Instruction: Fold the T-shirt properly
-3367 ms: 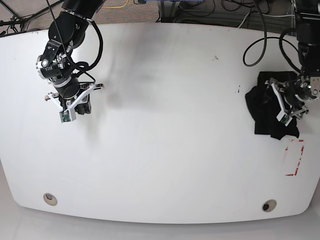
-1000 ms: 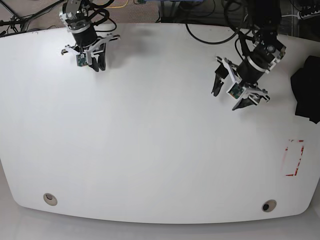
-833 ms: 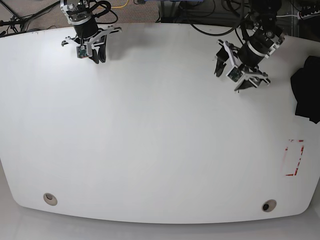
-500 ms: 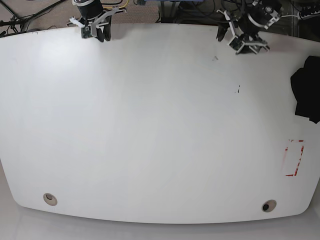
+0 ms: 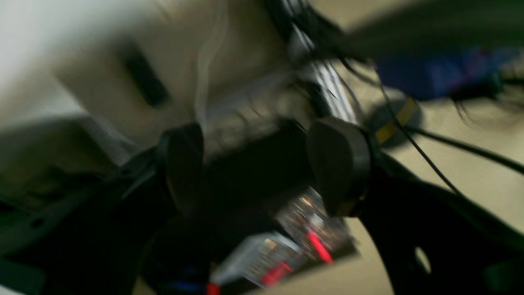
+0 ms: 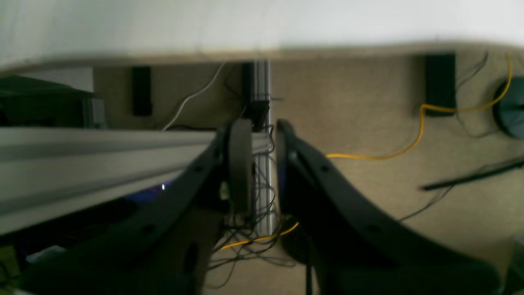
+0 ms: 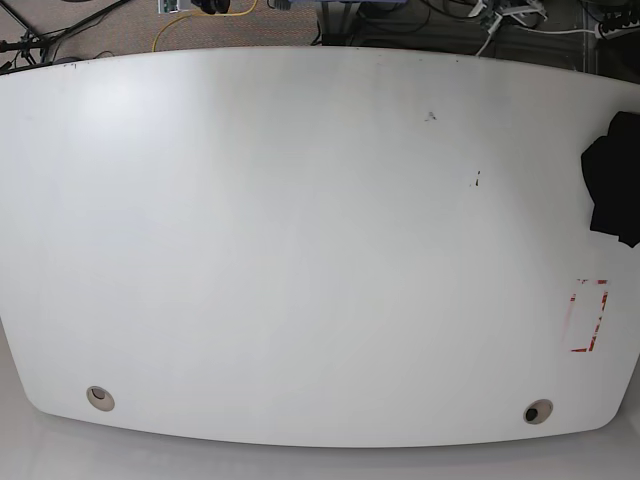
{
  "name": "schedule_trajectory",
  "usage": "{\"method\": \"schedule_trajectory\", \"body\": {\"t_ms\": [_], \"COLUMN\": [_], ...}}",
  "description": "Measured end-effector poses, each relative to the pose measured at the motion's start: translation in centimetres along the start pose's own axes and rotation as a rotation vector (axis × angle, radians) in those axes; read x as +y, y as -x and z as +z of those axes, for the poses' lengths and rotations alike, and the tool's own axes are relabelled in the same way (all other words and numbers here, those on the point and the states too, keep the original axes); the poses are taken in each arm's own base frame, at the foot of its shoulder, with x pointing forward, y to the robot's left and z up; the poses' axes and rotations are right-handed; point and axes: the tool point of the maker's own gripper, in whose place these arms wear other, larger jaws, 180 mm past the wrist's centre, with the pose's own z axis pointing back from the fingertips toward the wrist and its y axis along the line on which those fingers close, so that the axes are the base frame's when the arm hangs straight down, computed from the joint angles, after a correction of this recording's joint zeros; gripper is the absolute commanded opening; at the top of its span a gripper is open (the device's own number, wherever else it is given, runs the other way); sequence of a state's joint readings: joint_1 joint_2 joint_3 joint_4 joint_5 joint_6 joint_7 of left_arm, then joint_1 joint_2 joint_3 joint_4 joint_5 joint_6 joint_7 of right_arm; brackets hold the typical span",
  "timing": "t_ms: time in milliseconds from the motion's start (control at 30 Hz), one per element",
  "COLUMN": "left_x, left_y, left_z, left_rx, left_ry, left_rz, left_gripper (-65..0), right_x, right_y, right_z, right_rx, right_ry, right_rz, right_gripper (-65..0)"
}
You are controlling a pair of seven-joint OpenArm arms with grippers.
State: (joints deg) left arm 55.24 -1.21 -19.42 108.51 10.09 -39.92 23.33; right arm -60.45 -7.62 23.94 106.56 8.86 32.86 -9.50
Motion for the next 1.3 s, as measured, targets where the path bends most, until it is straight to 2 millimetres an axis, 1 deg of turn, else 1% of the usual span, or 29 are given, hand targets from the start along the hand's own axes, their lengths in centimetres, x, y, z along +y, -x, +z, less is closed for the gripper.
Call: {"method": "schedule_trajectory", "body": {"t_ms": [100, 200, 233, 267, 333, 433, 500, 533, 600, 633, 700, 767, 867, 967, 1000, 1033, 1067, 1133, 1167, 1200, 1300], "left_x": [-0.8, -1.0, -1.0, -0.9, -1.0, -1.3, -1.5, -1.4, -2.1, -2.2, -2.4, -2.6, -2.5, -2.1, -1.8, -1.7, -1.5, -1.4, -1.2, -1.2, -0.2], "left_y": [1.8, 3.1, 3.6, 3.7, 4.5, 5.7, 6.3, 6.1, 7.3, 7.2, 7.5, 7.7, 8.4, 9.1, 9.1, 9.4, 9.2, 10.3, 10.4, 10.9, 11.8], "left_z": [-1.0, -2.3, -2.9, -3.4, -4.9, -7.1, -8.7, -9.3, -10.8, -11.4, -12.6, -13.6, -14.9, -16.1, -16.6, -16.9, -17.2, -17.8, -18.1, -18.3, -18.7], "left_rx": [0.037, 0.068, 0.08, 0.081, 0.097, 0.132, 0.154, 0.158, 0.196, 0.195, 0.206, 0.202, 0.218, 0.23, 0.207, 0.207, 0.201, 0.236, 0.243, 0.265, 0.305], "left_ry": [0.034, 0.053, 0.061, 0.063, 0.082, 0.115, 0.14, 0.146, 0.18, 0.19, 0.214, 0.235, 0.224, 0.174, 0.154, 0.131, 0.123, 0.089, 0.072, 0.054, -0.019], "left_rz": [0.044, 0.079, 0.092, 0.101, 0.144, 0.201, 0.239, 0.25, 0.295, 0.311, 0.349, 0.388, 0.449, 0.511, 0.538, 0.563, 0.567, 0.572, 0.57, 0.565, 0.536], "left_gripper": [-25.4, -25.4, -25.4, -25.4, -25.4, -25.4, -25.4, -25.4, -25.4, -25.4, -25.4, -25.4, -25.4, -25.4, -25.4, -25.4, -25.4, -25.1, -25.1, -25.1, -25.1], "right_x": [-0.3, -0.7, -0.8, -0.8, -0.8, -0.6, -0.4, -0.3, -0.3, -0.4, -0.3, -0.5, -1.7, -2.6, -2.9, -3.1, -3.2, -3.5, -3.8, -3.9, -4.0], "right_y": [2.5, 5.1, 6.1, 6.7, 8.7, 10.6, 11.2, 11.2, 12.5, 12.7, 14.1, 14.9, 15.7, 16.4, 16.6, 16.9, 17.0, 17.6, 17.6, 17.8, 18.0], "right_z": [-0.5, -1.6, -2.1, -2.5, -3.6, -5.2, -6.3, -6.8, -7.7, -8.2, -9.1, -9.8, -10.7, -11.3, -11.6, -11.8, -12.0, -12.3, -12.6, -12.8, -13.4], "right_rx": [0.059, 0.121, 0.147, 0.166, 0.223, 0.263, 0.256, 0.253, 0.276, 0.282, 0.327, 0.354, 0.377, 0.418, 0.425, 0.442, 0.45, 0.479, 0.486, 0.5, 0.52], "right_ry": [0.003, 0.006, 0.005, 0.005, 0.003, -0.01, -0.017, -0.02, -0.025, -0.027, -0.041, -0.039, 0.005, 0.021, 0.028, 0.03, 0.033, 0.042, 0.054, 0.065, 0.091], "right_rz": [-0.04, -0.06, -0.062, -0.059, -0.06, -0.068, -0.079, -0.086, -0.091, -0.089, -0.09, -0.104, -0.114, -0.108, -0.108, -0.098, -0.093, -0.085, -0.079, -0.07, -0.053], "right_gripper": [-55.6, -55.6, -55.6, -55.6, -55.6, -55.6, -55.6, -55.6, -55.6, -55.6, -55.6, -55.6, -55.6, -55.6, -55.6, -55.5, -55.5, -55.2, -55.0, -55.0, -55.0]}}
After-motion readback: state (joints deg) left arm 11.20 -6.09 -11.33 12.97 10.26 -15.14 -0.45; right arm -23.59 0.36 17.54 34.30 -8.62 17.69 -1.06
